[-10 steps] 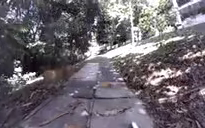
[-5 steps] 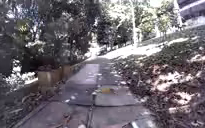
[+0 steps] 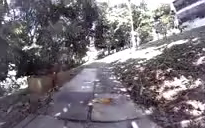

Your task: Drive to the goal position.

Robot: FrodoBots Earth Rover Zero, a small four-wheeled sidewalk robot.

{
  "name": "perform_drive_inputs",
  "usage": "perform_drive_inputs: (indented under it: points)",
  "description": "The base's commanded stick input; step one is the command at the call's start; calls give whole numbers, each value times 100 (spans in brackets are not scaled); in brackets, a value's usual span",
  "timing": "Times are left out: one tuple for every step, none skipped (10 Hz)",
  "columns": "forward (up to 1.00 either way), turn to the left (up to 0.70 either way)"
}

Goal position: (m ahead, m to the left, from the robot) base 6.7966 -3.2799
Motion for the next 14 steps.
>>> perform_drive_inputs:
  points:
    - [50, 0]
    - [50, 0]
    - [50, 0]
    - [50, 0]
    - [50, 0]
    - [50, 0]
    - [50, 0]
    - [50, 0]
    - [50, 0]
    - [50, 0]
    - [50, 0]
    - [50, -22]
    - [50, -48]
    - [50, -50]
